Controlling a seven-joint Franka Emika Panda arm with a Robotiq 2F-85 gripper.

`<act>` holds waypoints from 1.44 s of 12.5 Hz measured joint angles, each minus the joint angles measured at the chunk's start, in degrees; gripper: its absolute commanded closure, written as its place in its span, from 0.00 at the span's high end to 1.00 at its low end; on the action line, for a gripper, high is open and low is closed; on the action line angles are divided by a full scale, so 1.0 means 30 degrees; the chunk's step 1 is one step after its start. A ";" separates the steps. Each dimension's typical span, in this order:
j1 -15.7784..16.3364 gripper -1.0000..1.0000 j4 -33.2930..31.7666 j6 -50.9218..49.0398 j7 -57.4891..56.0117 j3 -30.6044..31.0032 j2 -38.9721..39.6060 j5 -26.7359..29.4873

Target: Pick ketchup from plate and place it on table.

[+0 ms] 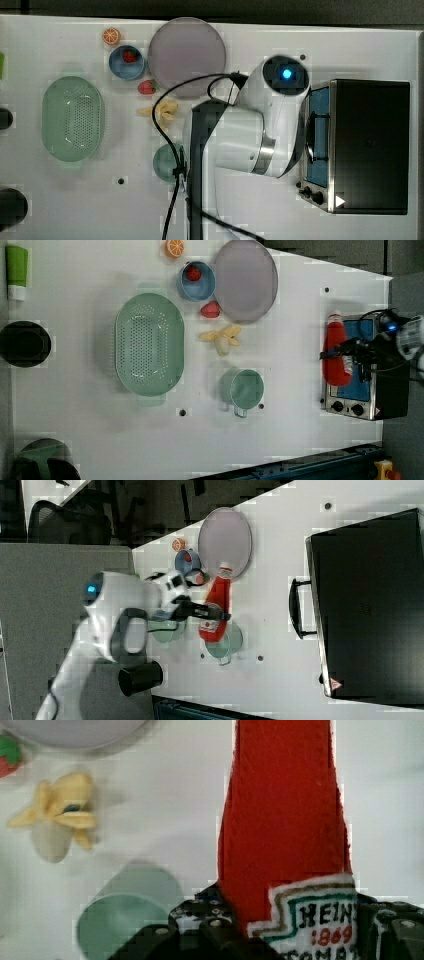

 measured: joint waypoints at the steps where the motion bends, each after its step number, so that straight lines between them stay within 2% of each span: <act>1: -0.0007 0.60 -0.0858 0.0839 0.0009 -0.0043 0.0096 -0.0069; 4: 0.0072 0.60 -0.2313 0.3297 0.0009 0.0045 0.0636 0.0096; 10: 0.0203 0.60 -0.2574 0.5600 0.0056 0.0059 0.3255 -0.0073; 11: 0.0252 0.63 -0.2798 0.5870 0.0065 -0.0003 0.3446 -0.0078; 14: 0.0275 0.94 -0.3021 0.6262 0.0056 -0.0056 0.3604 -0.0186; 15: 0.0298 1.00 -0.2947 0.6439 0.0065 -0.0009 0.3604 -0.0097; 18: 0.0450 1.00 -0.2462 0.5395 0.0084 0.0179 0.2695 0.0016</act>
